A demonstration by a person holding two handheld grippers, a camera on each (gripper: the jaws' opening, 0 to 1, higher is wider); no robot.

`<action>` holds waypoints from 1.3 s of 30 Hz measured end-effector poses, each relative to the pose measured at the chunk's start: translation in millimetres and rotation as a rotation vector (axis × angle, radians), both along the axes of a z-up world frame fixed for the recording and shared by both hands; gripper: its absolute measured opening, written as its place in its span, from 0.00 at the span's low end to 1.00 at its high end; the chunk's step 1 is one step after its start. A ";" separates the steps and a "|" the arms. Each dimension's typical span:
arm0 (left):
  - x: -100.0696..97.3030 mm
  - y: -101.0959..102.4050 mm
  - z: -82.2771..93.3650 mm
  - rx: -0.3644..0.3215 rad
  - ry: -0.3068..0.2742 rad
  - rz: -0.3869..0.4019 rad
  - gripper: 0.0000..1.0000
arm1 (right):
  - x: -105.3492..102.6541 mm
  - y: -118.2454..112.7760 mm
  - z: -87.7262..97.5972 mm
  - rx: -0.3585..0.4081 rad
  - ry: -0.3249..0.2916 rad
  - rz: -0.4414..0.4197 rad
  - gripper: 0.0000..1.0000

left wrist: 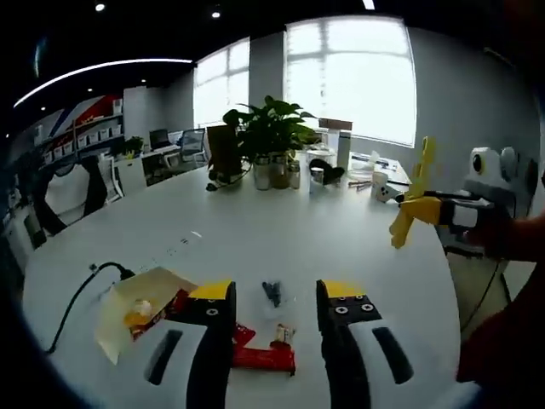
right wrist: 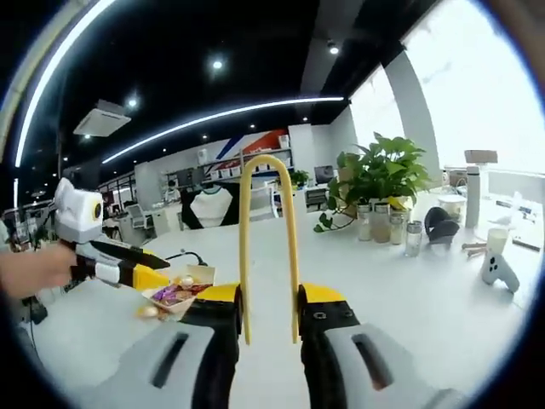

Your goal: Place the target food into the container with the food tongs after gripping and lifting it, then release it inside without dropping or visibly crushing the food.

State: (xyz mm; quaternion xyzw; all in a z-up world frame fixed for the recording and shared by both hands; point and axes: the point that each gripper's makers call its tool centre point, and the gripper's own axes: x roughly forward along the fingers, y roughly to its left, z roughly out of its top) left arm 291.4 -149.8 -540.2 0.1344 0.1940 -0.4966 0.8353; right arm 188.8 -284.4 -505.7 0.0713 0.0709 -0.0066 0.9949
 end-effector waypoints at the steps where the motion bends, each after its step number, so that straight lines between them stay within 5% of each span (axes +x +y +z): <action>1: 0.3 -5.7 -1.9 0.004 -0.006 -0.012 0.34 | -1.8 -1.3 -0.5 0.001 0.002 -0.002 0.22; 6: 9.3 -27.0 -28.7 0.047 0.058 0.013 0.33 | -10.1 -11.8 -1.3 0.022 0.004 -0.022 0.23; 9: 18.9 -31.0 -46.8 0.101 0.036 0.029 0.33 | -12.2 -15.6 -0.4 0.035 0.004 -0.036 0.23; 20: 43.4 -58.4 -102.5 0.134 0.168 0.097 0.42 | -13.6 -17.2 -6.1 0.067 0.017 -0.054 0.23; 23: 49.8 -59.7 -118.9 0.198 0.145 0.100 0.42 | -11.5 -15.9 -2.7 0.069 0.008 -0.043 0.23; 37: 52.2 -68.3 -132.1 0.249 0.132 0.071 0.33 | -5.3 -21.5 -1.6 0.054 0.011 -0.051 0.23; 39: 54.2 -65.9 -128.0 0.236 0.132 0.071 0.24 | -4.3 -21.5 -1.1 0.050 0.011 -0.049 0.23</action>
